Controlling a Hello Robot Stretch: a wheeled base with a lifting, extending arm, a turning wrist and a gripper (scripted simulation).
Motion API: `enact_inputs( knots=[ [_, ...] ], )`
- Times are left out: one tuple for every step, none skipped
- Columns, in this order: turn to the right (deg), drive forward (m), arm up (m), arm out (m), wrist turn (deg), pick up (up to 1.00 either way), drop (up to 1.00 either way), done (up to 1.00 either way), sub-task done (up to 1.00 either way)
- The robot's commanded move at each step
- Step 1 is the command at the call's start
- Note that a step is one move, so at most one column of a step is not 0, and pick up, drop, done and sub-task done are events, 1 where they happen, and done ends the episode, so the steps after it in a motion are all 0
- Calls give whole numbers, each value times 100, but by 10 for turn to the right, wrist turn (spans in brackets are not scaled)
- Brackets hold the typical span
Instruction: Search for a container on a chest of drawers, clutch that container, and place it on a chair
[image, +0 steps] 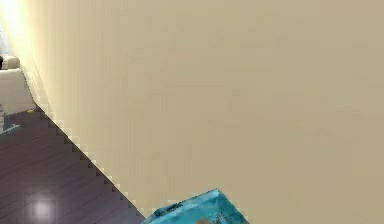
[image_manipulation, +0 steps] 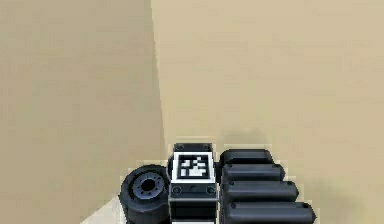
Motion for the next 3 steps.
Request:
enact_inputs(
  knots=[
    [300,0,0,0,0,0,0,0,0],
    [450,0,0,0,0,0,0,0,0],
    [450,0,0,0,0,0,0,0,0]
  ],
)
